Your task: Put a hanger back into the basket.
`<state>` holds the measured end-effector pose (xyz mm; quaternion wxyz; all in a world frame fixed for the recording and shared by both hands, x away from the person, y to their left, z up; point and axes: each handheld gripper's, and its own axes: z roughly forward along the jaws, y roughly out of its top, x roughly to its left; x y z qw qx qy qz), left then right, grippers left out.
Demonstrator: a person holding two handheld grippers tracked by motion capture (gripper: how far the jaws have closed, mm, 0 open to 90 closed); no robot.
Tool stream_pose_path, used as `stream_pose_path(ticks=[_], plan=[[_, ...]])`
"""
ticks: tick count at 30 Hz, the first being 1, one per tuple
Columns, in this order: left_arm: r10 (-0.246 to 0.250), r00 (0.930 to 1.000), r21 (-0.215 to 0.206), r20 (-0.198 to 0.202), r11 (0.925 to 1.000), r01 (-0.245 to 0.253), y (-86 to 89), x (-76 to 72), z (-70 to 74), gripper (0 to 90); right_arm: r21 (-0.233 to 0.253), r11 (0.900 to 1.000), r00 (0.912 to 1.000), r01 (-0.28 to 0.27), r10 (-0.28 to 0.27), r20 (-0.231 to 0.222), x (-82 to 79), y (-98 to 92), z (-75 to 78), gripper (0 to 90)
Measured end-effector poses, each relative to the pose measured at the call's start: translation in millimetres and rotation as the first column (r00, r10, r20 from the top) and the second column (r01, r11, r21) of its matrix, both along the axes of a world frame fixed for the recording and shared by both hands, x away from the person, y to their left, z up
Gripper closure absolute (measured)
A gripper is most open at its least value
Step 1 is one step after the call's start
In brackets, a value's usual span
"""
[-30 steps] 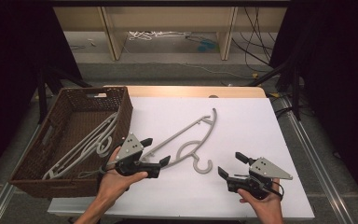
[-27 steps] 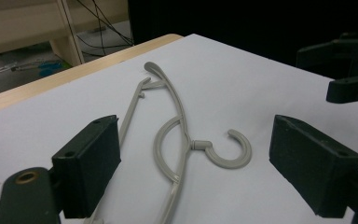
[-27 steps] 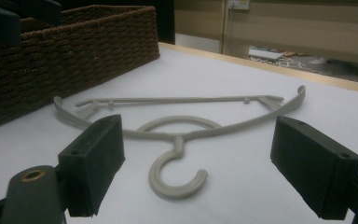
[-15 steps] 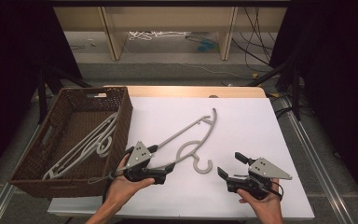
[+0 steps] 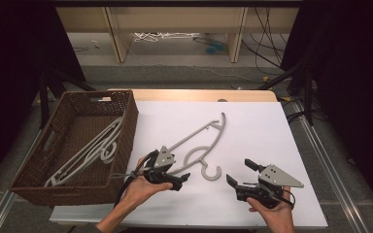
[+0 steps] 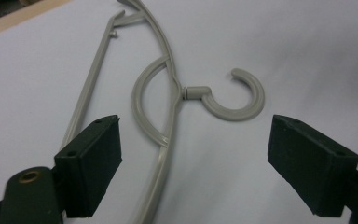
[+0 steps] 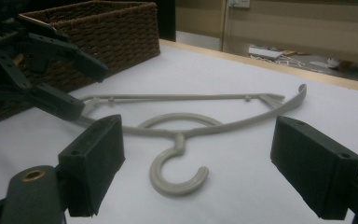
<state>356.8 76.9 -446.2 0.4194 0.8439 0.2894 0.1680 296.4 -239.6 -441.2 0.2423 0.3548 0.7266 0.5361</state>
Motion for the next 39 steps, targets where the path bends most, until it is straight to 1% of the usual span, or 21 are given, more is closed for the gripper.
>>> stream_pose_path(ticks=[2, 3, 5, 8, 9, 11, 13, 18, 22, 24, 26, 27, 29, 31, 32, 33, 34, 35, 36, 38, 39], plan=[[-0.011, 0.9999, 0.036, 0.009, 0.9993, 0.01, -2.2, 3.1, -1.5, 17.2, -0.001, 1.0, 0.9999, -0.004, 0.004, -0.012, -0.9, 0.0, 0.6, 18.3], [-0.023, 0.9997, 0.054, -0.01, 0.9982, 0.024, -3.5, 4.5, -2.1, 17.1, 0.005, 1.0, 1.0, 0.0, 0.0, -0.004, -0.5, 0.7, 0.1, 18.3], [-0.029, 0.9993, 0.07, -0.021, 0.9971, 0.031, -6.7, 7.8, -3.3, 17.2, -0.005, 1.0, 1.0, -0.004, 0.004, -0.007, -1.0, 0.5, 1.0, 18.3], [-0.039, 0.998, 0.129, -0.051, 0.9906, 0.045, -11.0, 14.8, -7.3, 19.5, -0.008, 1.0, 0.9998, -0.006, 0.005, -0.017, -1.6, 0.8, 1.2, 18.3], [-0.026, 0.9976, 0.151, -0.064, 0.9879, 0.036, -12.9, 16.7, -9.5, 20.4, 0.001, 1.0, 1.0, -0.001, 0.001, -0.006, -0.8, 1.5, 0.1, 18.3], [-0.01, 0.9971, 0.178, -0.075, 0.9837, 0.023, -17.2, 19.6, -15.0, 22.2, 0.003, 1.0, 0.9999, -0.004, 0.004, -0.012, -0.8, 0.8, 0.4, 18.3], [-0.015, 0.9941, 0.191, -0.107, 0.981, 0.036, -20.7, 21.7, -17.7, 22.6, 0.004, 1.0, 0.9999, -0.007, 0.007, -0.012, -0.9, 0.4, 0.5, 18.3], [-0.016, 0.993, 0.226, -0.117, 0.9733, 0.042, -25.1, 30.4, -18.7, 22.9, 0.006, 1.0, 0.9999, -0.006, 0.006, -0.011, -0.4, 1.4, -0.3, 18.3], [-0.019, 0.9876, 0.247, -0.156, 0.9674, 0.057, -25.7, 38.2, -22.3, 27.0, 0.002, 1.0, 0.9999, -0.006, 0.006, -0.012, -0.6, 0.9, 0.3, 18.3], [-0.012, 0.9874, 0.259, -0.158, 0.9646, 0.053, -26.2, 41.0, -23.2, 27.4, 0.007, 1.0, 0.9997, -0.015, 0.015, -0.021, -0.1, 1.3, -0.4, 18.3], [-0.023, 0.9824, 0.275, -0.185, 0.9585, 0.074, -26.8, 45.1, -21.7, 30.9, 0.011, 1.0, 0.9998, -0.013, 0.014, -0.017, -0.1, 1.8, -0.6, 18.3], [-0.02, 0.9804, 0.278, -0.196, 0.9578, 0.075, -27.6, 46.2, -21.1, 32.1, 0.012, 1.0, 0.9996, -0.018, 0.018, -0.021, -0.3, 1.9, -0.3, 18.3], [-0.024, 0.9781, 0.294, -0.207, 0.9519, 0.086, -29.6, 48.1, -20.3, 36.0, 0.019, 1.0, 0.9998, -0.019, 0.019, -0.011, 0.1, 2.4, -1.0, 18.3], [-0.031, 0.9757, 0.298, -0.217, 0.9497, 0.097, -31.8, 49.0, -21.0, 39.5, 0.005, 1.0, 0.9999, -0.006, 0.006, -0.012, -0.6, 0.9, 0.0, 18.4], [-0.039, 0.9715, 0.308, -0.234, 0.9446, 0.112, -32.3, 49.3, -21.0, 42.2, 0.007, 1.0, 0.9999, -0.008, 0.008, -0.009, -0.5, 0.8, 0.3, 18.4], [-0.046, 0.9692, 0.328, -0.242, 0.9361, 0.126, -31.9, 50.1, -21.1, 43.4, 0.009, 1.0, 0.9999, -0.009, 0.009, -0.009, -0.3, 0.9, 0.3, 18.5], [-0.037, 0.966, 0.323, -0.256, 0.9386, 0.122, -32.1, 50.4, -22.2, 45.5, 0.007, 1.0, 0.9999, -0.01, 0.01, -0.01, -0.5, 0.9, 0.3, 18.5], [-0.04, 0.9639, 0.334, -0.263, 0.9337, 0.129, -31.1, 51.7, -22.1, 48.0, 0.006, 1.0, 0.9999, -0.008, 0.008, -0.013, -0.7, 0.9, 0.0, 18.5], [-0.028, 0.9638, 0.34, -0.265, 0.9325, 0.121, -30.3, 52.8, -22.4, 48.2, 0.006, 1.0, 0.9999, -0.009, 0.009, -0.011, -0.6, 0.9, 0.0, 18.6], [-0.01, 0.9547, 0.311, -0.297, 0.9444, 0.106, -30.1, 53.5, -23.3, 50.0, 0.005, 1.0, 0.9999, -0.008, 0.008, -0.009, -0.5, 1.3, 0.4, 18.6], [-0.007, 0.9515, 0.308, -0.308, 0.9454, 0.107, -30.2, 53.6, -23.6, 52.1, -0.001, 1.0, 0.9997, -0.017, 0.017, -0.019, -0.7, 1.1, 0.5, 18.6]])
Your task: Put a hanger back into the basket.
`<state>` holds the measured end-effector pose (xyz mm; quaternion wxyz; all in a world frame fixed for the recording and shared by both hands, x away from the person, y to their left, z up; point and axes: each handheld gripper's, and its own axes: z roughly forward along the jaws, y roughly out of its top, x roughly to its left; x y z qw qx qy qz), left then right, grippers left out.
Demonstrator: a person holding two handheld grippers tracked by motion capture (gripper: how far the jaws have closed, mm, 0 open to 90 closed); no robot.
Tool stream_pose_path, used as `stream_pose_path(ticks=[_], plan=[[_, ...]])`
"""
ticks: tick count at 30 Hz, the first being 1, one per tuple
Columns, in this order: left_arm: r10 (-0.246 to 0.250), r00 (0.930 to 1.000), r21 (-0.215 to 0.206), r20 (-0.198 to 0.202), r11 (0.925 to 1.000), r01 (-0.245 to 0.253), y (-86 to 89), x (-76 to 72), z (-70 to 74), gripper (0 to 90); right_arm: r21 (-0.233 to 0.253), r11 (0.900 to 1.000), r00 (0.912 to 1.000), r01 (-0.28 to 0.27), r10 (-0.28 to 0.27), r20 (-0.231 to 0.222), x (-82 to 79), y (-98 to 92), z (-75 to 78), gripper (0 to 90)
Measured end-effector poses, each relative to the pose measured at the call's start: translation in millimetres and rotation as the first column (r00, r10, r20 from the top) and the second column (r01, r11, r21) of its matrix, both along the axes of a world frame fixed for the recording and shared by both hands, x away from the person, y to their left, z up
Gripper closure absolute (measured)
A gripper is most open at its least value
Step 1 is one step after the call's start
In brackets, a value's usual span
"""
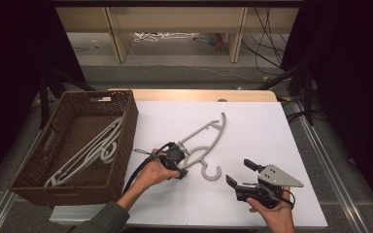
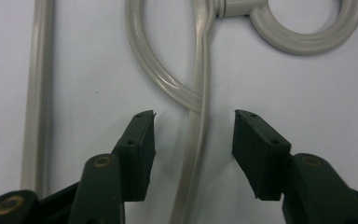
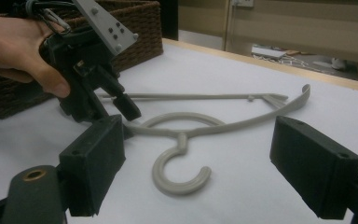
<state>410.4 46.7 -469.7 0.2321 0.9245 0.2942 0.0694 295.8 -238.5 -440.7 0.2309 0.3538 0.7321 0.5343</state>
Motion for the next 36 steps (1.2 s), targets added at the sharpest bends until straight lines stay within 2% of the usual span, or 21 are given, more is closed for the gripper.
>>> stream_pose_path(ticks=[1, 2, 4, 6, 7, 8, 11, 14, 16, 20, 25, 28, 29, 31, 32, 33, 34, 36], plan=[[0.003, 1.0, 0.001, 0.001, 1.0, -0.003, -0.4, -0.2, 0.0, 53.2, 0.014, 1.0, 1.0, -0.001, 0.001, 0.003, 0.1, 1.1, -1.0, 18.6], [-0.002, 1.0, 0.005, -0.001, 1.0, 0.002, -0.5, 0.2, 0.4, 54.4, 0.002, 1.0, 0.9999, 0.006, -0.006, 0.01, -0.2, 0.4, -0.4, 18.8], [-0.023, 0.9997, 0.035, -0.011, 0.9991, 0.023, -0.3, 3.8, 2.4, 55.4, 0.003, 1.0, 0.9999, 0.007, -0.007, 0.012, 0.2, 0.2, 0.0, 19.0], [0.004, 0.9996, 0.019, -0.026, 0.9998, -0.004, -3.6, 3.6, 1.5, 56.6, 0.005, 1.0, 1.0, -0.001, 0.001, -0.002, 0.5, 0.1, -0.8, 19.0], [-0.011, 0.9995, 0.033, -0.029, 0.9994, 0.012, -4.2, 4.6, 2.4, 57.9, 0.012, 1.0, 1.0, -0.002, 0.002, 0.001, 0.3, 0.7, -1.2, 19.0], [-0.024, 0.9991, 0.047, -0.034, 0.9986, 0.026, -4.4, 5.4, 3.4, 59.9, -0.002, 1.0, 1.0, 0.001, -0.001, 0.004, -0.3, -0.1, 0.0, 19.1], [-0.042, 0.9973, 0.07, -0.06, 0.9964, 0.046, -6.3, 8.7, 5.2, 66.1, 0.005, 1.0, 0.9999, 0.006, -0.007, 0.01, 0.0, -0.1, -0.4, 19.2], [-0.042, 0.9954, 0.084, -0.086, 0.9953, 0.049, -7.4, 14.2, 6.3, 70.6, 0.015, 1.0, 1.0, -0.003, 0.003, 0.007, -0.1, 0.3, -0.1, 19.3], [-0.046, 0.9941, 0.104, -0.098, 0.993, 0.056, -10.0, 16.3, 7.2, 71.3, -0.003, 1.0, 1.0, 0.001, -0.001, 0.002, -0.6, -0.1, 0.3, 19.3], [-0.056, 0.9957, 0.15, -0.073, 0.9865, 0.066, -17.1, 12.7, 7.6, 70.3, -0.001, 1.0, 1.0, 0.0, 0.0, 0.003, -0.1, 1.2, -0.2, 19.4], [-0.059, 0.9968, 0.152, -0.055, 0.9862, 0.066, -19.0, 10.2, 7.0, 71.1, -0.001, 1.0, 1.0, 0.002, -0.002, 0.003, -0.1, 1.6, -0.4, 19.5], [-0.067, 0.9957, 0.154, -0.064, 0.9852, 0.076, -19.2, 11.1, 7.5, 72.7, 0.001, 1.0, 1.0, 0.004, -0.004, 0.003, -0.5, 1.3, -0.2, 19.6], [-0.088, 0.9936, 0.173, -0.071, 0.9799, 0.099, -18.5, 12.6, 8.8, 73.3, 0.0, 1.0, 1.0, 0.004, -0.004, 0.003, -0.3, 1.3, -0.1, 19.6], [-0.082, 0.9936, 0.171, -0.077, 0.9806, 0.095, -20.6, 13.4, 8.6, 74.4, 0.014, 1.0, 1.0, -0.005, 0.005, 0.004, 0.5, 2.2, -1.5, 19.5], [-0.103, 0.9905, 0.195, -0.092, 0.9735, 0.119, -20.8, 15.6, 10.1, 74.8, 0.017, 1.0, 1.0, -0.008, 0.008, 0.0, 0.2, 2.3, -1.6, 19.5], [-0.096, 0.9903, 0.195, -0.101, 0.9741, 0.114, -22.8, 16.5, 10.0, 74.8, 0.017, 1.0, 1.0, -0.008, 0.008, 0.003, 0.4, 2.5, -1.6, 19.6], [-0.101, 0.989, 0.21, -0.108, 0.9702, 0.122, -23.4, 17.3, 10.8, 74.9, 0.0, 1.0, 1.0, 0.002, -0.002, 0.003, -0.1, 2.0, -0.4, 19.5], [-0.104, 0.9886, 0.221, -0.109, 0.9672, 0.126, -25.4, 17.7, 11.0, 75.3, -0.001, 1.0, 1.0, 0.001, -0.001, 0.002, -0.5, 1.8, -0.5, 19.6]])
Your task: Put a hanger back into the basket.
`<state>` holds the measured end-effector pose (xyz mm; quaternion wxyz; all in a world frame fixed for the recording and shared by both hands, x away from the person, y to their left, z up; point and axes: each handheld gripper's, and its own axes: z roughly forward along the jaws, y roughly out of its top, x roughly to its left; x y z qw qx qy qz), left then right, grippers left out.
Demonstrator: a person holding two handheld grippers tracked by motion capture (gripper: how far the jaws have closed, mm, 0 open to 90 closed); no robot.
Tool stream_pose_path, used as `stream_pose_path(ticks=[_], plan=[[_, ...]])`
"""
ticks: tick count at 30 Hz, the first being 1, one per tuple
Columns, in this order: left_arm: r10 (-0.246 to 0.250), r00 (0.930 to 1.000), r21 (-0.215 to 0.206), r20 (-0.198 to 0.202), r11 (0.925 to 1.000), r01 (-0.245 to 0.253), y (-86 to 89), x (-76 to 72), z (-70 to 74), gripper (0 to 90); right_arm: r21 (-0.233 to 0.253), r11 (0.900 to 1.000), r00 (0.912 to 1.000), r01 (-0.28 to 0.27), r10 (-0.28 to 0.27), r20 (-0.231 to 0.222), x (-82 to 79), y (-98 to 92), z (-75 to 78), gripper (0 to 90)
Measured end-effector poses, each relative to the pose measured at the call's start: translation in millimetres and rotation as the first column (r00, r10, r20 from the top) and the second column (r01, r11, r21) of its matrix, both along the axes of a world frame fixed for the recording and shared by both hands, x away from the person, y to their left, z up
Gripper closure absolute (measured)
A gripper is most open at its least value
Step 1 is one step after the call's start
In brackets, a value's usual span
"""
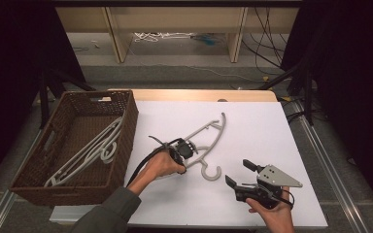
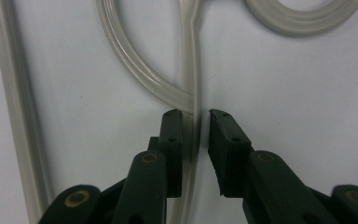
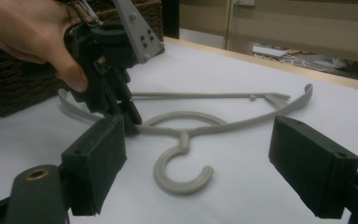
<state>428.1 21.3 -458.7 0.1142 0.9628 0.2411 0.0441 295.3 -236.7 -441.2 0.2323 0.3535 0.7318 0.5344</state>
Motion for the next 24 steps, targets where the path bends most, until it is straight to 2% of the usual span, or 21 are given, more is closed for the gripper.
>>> stream_pose_path(ticks=[2, 4, 6, 7, 9, 11, 13, 14, 15, 19, 21, 24], plan=[[-0.008, 1.0, 0.0, -0.005, 1.0, 0.008, -0.9, -0.4, -0.1, 77.9, 0.016, 1.0, 1.0, -0.007, 0.007, 0.002, 1.1, -0.1, -1.0, 19.6], [-0.01, 0.9999, -0.003, -0.011, 0.9999, 0.01, -0.7, 0.1, 0.2, 79.7, 0.005, 1.0, 1.0, -0.005, 0.005, -0.005, 1.0, -1.1, -0.4, 19.6], [-0.026, 0.9997, -0.009, -0.001, 0.9996, 0.026, -0.4, 0.0, -0.3, 81.1, -0.001, 1.0, 1.0, -0.001, 0.001, -0.002, 0.7, -0.8, -0.7, 19.6], [-0.033, 0.9995, -0.002, 0.0, 0.9995, 0.033, -0.3, -0.5, 0.4, 81.3, 0.012, 1.0, 0.9999, -0.009, 0.009, -0.005, 0.7, 0.2, -0.9, 19.6], [-0.041, 0.9991, -0.019, 0.015, 0.999, 0.041, 0.8, -1.7, -0.1, 81.5, 0.006, 1.0, 1.0, -0.005, 0.005, -0.006, 0.7, -0.1, -0.4, 19.6], [-0.044, 0.9989, -0.049, 0.013, 0.9978, 0.045, 4.5, -0.5, -0.2, 81.6, 0.009, 1.0, 1.0, -0.004, 0.004, -0.003, 1.3, -0.4, -1.3, 19.6], [-0.015, 0.9996, -0.088, 0.026, 0.996, 0.018, 7.7, 0.9, -0.8, 81.6, -0.002, 1.0, 1.0, -0.002, 0.002, -0.005, 1.3, -2.0, -0.4, 19.6], [-0.021, 0.9993, -0.088, 0.031, 0.9959, 0.024, 9.6, 2.8, 0.4, 81.6, 0.009, 1.0, 1.0, -0.004, 0.004, -0.005, 1.8, -1.4, -1.2, 19.6], [-0.003, 0.9995, -0.113, 0.033, 0.9935, 0.006, 10.8, 3.5, 1.1, 81.6, -0.008, 1.0, 0.9999, 0.002, -0.002, -0.011, 1.3, -2.3, -0.7, 19.6], [0.021, 0.9995, -0.188, 0.023, 0.982, -0.017, 17.3, 6.6, 8.3, 81.6, 0.007, 1.0, 1.0, -0.006, 0.006, -0.007, 1.4, -2.3, -0.3, 19.7], [0.034, 0.999, -0.211, 0.029, 0.9771, -0.028, 20.7, 7.4, 11.4, 81.6, 0.007, 1.0, 1.0, -0.004, 0.004, -0.006, 1.2, -2.4, -0.4, 19.9], [0.047, 0.9987, -0.271, 0.019, 0.9617, -0.04, 24.8, 6.9, 18.6, 81.7, 0.002, 1.0, 0.9999, 0.011, -0.011, 0.006, 0.9, -2.5, 0.3, 20.3]])
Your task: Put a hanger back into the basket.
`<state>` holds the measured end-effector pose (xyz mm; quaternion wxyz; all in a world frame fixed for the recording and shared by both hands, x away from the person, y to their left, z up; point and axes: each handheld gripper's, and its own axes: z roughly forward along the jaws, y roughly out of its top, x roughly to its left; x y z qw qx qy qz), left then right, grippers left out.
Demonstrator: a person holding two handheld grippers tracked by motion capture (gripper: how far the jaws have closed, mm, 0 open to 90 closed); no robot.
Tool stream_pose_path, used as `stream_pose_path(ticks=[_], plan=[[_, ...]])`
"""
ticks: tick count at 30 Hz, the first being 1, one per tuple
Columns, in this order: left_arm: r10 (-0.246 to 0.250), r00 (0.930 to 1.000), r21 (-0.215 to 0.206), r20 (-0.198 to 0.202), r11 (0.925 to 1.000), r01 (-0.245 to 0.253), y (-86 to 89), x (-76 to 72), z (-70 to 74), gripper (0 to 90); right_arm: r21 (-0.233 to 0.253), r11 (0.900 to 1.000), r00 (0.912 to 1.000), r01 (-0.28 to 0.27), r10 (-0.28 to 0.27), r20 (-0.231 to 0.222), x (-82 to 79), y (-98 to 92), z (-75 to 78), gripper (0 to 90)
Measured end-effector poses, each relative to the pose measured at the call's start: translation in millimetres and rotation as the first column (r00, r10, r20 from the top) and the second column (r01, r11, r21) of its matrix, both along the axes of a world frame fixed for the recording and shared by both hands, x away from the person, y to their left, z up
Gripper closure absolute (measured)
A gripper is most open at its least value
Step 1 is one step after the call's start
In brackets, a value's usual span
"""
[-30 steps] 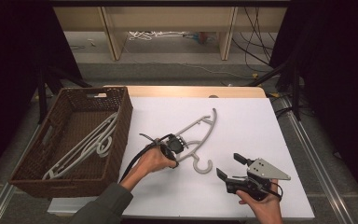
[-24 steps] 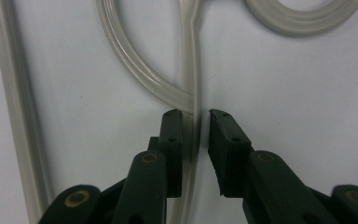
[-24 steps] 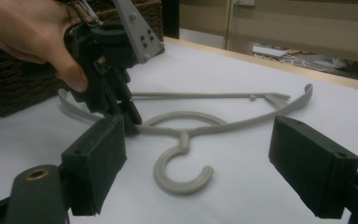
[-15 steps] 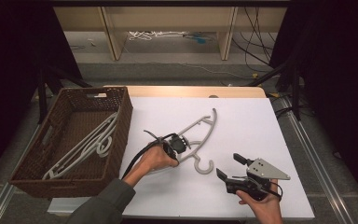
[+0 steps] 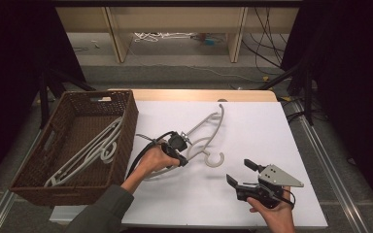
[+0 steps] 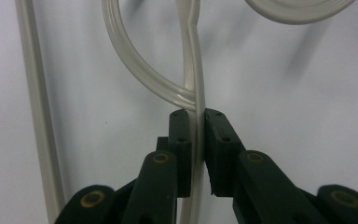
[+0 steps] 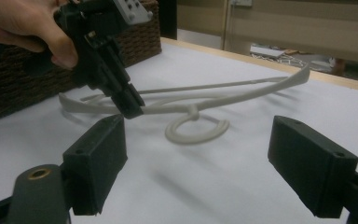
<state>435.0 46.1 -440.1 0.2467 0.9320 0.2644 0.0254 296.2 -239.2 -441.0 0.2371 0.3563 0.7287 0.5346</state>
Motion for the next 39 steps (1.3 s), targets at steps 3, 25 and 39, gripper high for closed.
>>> stream_pose_path(ticks=[3, 25, 39], plan=[[0.048, 0.9988, -0.073, 0.014, 0.9962, -0.047, 3.0, -1.9, 7.0, 81.6, 0.001, 1.0, 1.0, 0.001, -0.001, -0.001, -0.2, 0.1, -0.1, 20.3], [0.103, 0.9907, -0.218, 0.089, 0.9726, -0.081, 37.5, -12.0, 76.2, 81.7, 0.016, 1.0, 0.9999, -0.01, 0.01, 0.002, -0.1, 0.9, -0.3, 20.3], [0.051, 0.985, -0.224, 0.165, 0.9745, -0.013, 40.2, -36.2, 122.1, 81.7, -0.003, 1.0, 1.0, 0.0, 0.0, -0.002, -0.5, 0.0, 0.4, 20.3]])
